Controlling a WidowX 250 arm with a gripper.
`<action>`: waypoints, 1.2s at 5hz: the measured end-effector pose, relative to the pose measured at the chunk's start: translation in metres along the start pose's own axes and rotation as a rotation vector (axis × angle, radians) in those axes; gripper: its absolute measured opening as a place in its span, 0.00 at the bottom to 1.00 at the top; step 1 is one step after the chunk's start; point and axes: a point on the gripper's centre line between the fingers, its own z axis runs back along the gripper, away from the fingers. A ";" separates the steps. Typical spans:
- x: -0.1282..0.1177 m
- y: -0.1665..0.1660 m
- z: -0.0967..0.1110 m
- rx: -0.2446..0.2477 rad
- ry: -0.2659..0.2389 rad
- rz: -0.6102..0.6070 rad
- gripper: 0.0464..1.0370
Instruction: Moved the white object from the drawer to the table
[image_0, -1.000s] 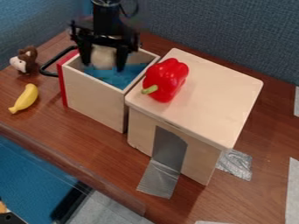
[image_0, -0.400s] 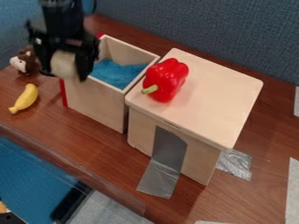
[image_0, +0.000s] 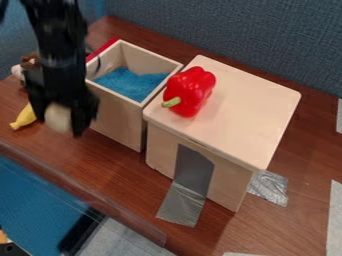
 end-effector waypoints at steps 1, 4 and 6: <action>0.000 -0.005 -0.016 0.013 0.018 -0.037 0.82; -0.006 -0.004 -0.006 0.005 0.015 -0.056 0.97; -0.008 0.000 0.023 -0.044 -0.048 -0.047 0.96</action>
